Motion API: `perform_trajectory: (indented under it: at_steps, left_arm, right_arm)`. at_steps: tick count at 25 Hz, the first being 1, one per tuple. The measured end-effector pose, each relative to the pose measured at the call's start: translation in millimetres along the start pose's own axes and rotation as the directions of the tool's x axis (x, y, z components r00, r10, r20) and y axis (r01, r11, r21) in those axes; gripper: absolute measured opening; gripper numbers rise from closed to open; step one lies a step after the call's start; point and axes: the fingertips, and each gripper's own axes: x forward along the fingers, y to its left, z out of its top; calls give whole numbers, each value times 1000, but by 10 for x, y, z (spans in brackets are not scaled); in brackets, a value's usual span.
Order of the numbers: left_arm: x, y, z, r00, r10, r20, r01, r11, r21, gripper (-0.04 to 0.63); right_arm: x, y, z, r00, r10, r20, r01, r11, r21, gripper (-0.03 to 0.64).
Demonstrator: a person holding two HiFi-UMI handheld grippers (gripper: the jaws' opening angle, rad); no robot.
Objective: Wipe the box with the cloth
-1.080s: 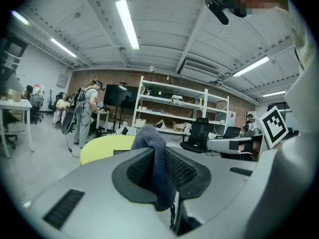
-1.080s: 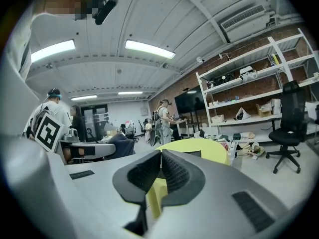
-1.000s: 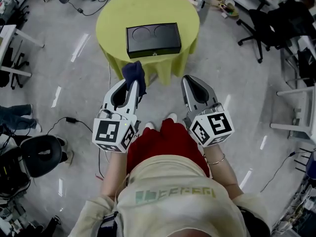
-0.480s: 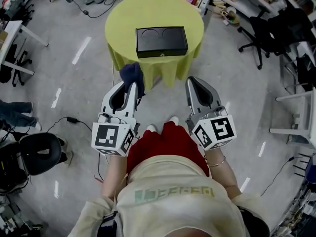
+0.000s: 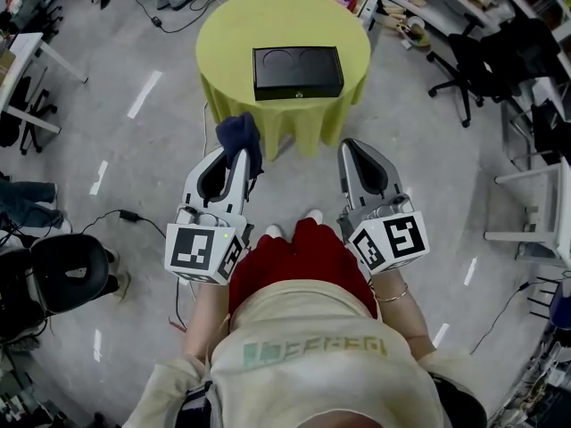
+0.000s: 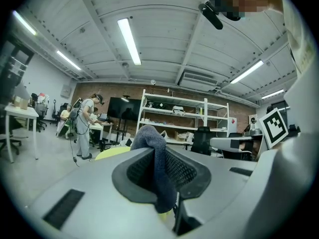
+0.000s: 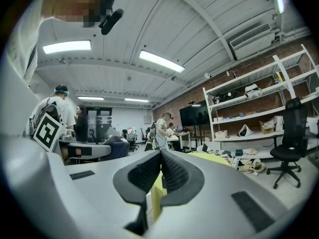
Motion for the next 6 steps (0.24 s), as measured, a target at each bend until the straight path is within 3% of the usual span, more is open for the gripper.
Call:
perform_trajectory:
  at_steps: [6]
  left_arm:
    - [-85,-14,43,1000,-7,17,7,1000,-10,63]
  right_arm:
    - [-68,70,58,1000,2,13,-2,1000,-11,37]
